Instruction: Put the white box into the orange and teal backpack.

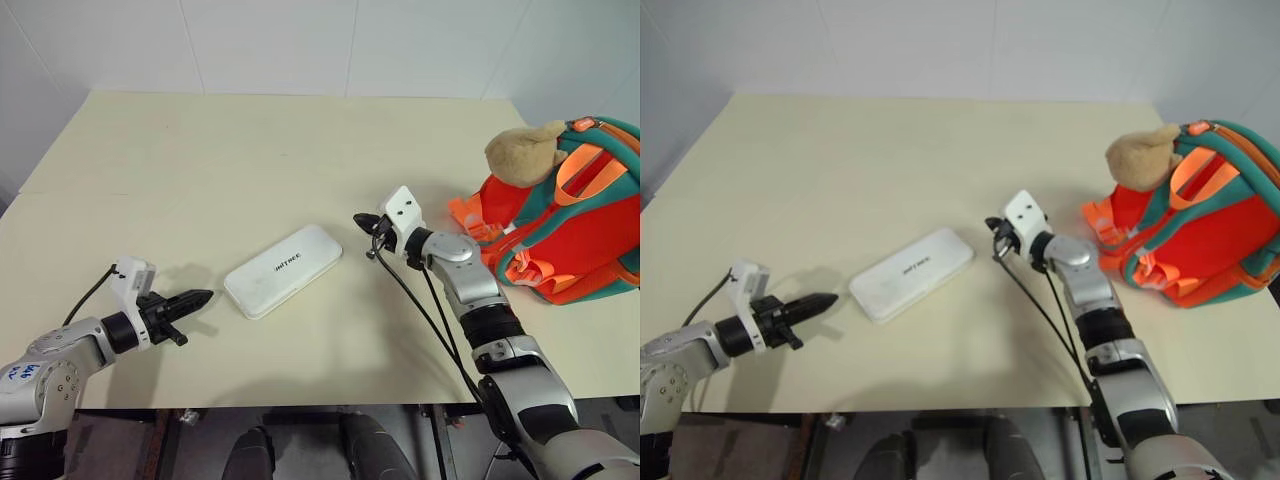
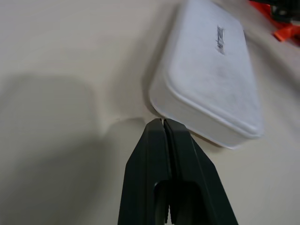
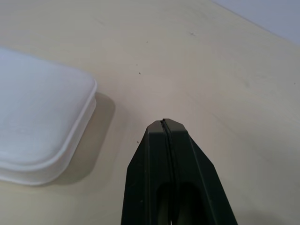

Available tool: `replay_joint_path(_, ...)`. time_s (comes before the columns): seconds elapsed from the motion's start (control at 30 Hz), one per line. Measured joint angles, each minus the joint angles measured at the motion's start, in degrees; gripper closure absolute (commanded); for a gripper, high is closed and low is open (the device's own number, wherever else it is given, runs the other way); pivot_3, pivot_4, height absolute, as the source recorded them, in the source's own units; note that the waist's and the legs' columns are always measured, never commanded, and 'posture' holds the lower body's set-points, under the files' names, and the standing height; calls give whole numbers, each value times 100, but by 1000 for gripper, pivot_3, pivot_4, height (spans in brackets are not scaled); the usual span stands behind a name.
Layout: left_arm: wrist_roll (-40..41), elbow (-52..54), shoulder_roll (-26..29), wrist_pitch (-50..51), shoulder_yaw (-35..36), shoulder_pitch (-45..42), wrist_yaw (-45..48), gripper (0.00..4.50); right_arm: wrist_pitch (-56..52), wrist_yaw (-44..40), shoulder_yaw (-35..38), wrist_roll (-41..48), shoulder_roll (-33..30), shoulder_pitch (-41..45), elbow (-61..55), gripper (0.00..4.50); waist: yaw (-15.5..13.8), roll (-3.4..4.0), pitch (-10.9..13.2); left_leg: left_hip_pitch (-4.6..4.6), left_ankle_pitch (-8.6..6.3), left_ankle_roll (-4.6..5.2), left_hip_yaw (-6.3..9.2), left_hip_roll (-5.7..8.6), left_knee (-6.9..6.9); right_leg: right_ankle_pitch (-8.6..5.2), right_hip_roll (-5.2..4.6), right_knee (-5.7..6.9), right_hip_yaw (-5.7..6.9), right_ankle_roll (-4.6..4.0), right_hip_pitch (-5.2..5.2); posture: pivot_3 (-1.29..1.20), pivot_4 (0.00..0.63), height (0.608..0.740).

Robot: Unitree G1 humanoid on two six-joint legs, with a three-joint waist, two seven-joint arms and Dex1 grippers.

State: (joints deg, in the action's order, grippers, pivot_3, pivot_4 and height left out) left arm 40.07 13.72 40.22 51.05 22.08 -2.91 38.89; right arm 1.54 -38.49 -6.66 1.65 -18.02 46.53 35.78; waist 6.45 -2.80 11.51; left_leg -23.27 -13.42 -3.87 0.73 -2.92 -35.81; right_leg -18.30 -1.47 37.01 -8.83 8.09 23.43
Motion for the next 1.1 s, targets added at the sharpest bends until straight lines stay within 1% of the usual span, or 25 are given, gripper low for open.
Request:
replay_joint_path(0.1, 201, 173, -55, 344, 6, 33, -167, 4449, 140, 30, -13, -111, 78, 79, 358, 4500, 14, 0, 0, 0, 0, -1, 0, 0, 2, 0, 0, -1, 0, 0, 0, 0, 150, 740)
replay_joint_path(0.17, 263, 194, -193, 363, -4, -26, -222, 4449, 207, 0, -64, -177, 102, 93, 497, 4500, 14, 0, 0, 0, 1, -3, 1, 0, 0, 0, 1, 0, 1, 0, 0, 0, 150, 740)
replay_joint_path(0.27, 276, 201, -248, 366, -46, -68, -290, 4449, 220, -146, -136, -216, 140, 93, 508, 4500, 17, 0, 0, 0, 2, -4, 2, 1, -1, 0, 1, 1, 1, 0, 0, 0, 150, 740)
replay_joint_path(0.33, 257, 169, -285, 304, -102, -106, -292, 4449, 193, -373, -186, -201, 139, 79, 452, 4500, 26, 0, 0, 1, 2, -5, 1, 1, 0, 0, 1, 0, 1, 0, 0, 0, 150, 740)
replay_joint_path(0.43, 82, 8, -310, -82, -298, -150, -138, 4449, 48, -800, -247, -103, 139, -85, 75, 4500, 20, 0, 0, 1, 2, -7, 3, 1, 4, 0, 2, -3, 2, 0, -1, 0, 150, 740)
replay_joint_path(0.6, -186, -325, -301, -549, -451, -200, 149, 4449, -289, -1053, -246, -53, 56, -327, -465, 4500, 8, 1, 0, 1, 2, -7, 2, 1, 4, 0, 2, -4, 2, -1, -1, 0, 150, 740)
replay_joint_path(0.83, -417, -575, -305, -822, -557, -349, 261, 4449, -736, -1282, -229, -12, -34, -590, -1060, 4500, -1, 1, 0, 1, 2, -7, 2, 2, 4, 0, 2, -4, 1, -1, 0, 0, 150, 740)
replay_joint_path(1.1, -727, -992, -267, -1004, -744, -757, 418, 4449, -1530, -1675, -267, 4, -306, -1189, -2187, 4500, -24, 1, 0, 0, 2, -7, 3, 4, 5, -1, 1, -7, 2, -1, -1, 0, 150, 740)
